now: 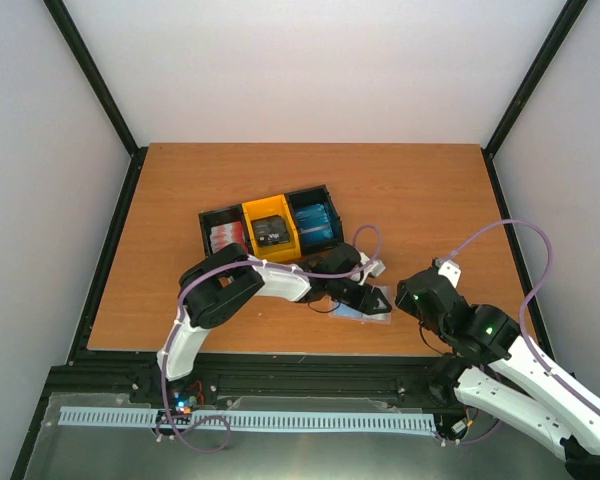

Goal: Put the credit cards into the card holder
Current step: Open the card holder at the center of the board.

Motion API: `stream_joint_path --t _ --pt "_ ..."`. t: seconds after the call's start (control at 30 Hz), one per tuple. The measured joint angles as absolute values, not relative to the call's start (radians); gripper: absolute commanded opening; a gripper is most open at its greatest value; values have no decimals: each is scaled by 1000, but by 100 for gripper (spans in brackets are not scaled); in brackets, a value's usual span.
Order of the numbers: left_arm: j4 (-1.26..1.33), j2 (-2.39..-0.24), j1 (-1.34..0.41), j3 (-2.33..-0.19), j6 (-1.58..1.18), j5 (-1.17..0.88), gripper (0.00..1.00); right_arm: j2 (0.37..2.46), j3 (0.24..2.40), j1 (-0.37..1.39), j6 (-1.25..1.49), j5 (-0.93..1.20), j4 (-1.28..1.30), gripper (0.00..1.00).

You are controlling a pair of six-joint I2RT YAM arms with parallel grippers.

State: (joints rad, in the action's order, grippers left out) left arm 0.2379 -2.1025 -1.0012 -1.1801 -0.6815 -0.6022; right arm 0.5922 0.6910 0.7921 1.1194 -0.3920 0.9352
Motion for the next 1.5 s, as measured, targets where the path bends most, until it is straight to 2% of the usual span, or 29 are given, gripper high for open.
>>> stream_joint_path --t 0.37,0.53,0.7,1.0,1.17,1.4,1.5 --pt "219 -2157 -1032 -1266 -680 -548 58 598 694 792 1105 -414 950 36" --pt "121 -2090 -1032 -1265 -661 -543 63 608 737 792 1083 -429 950 37" --pt "43 -1978 -1032 -1269 -641 -554 63 640 801 792 1048 -430 921 37" --pt "-121 -1792 -964 -1214 -636 -488 58 763 841 792 1033 -381 885 23" --pt "-257 -1663 -881 -1153 -624 -393 58 886 847 791 1011 -289 831 22" --pt "-433 -1478 -711 -1134 -558 -332 59 1163 856 791 957 -69 695 19" --pt "-477 -1400 -627 -1098 -543 -321 59 1266 864 791 948 -43 681 25"
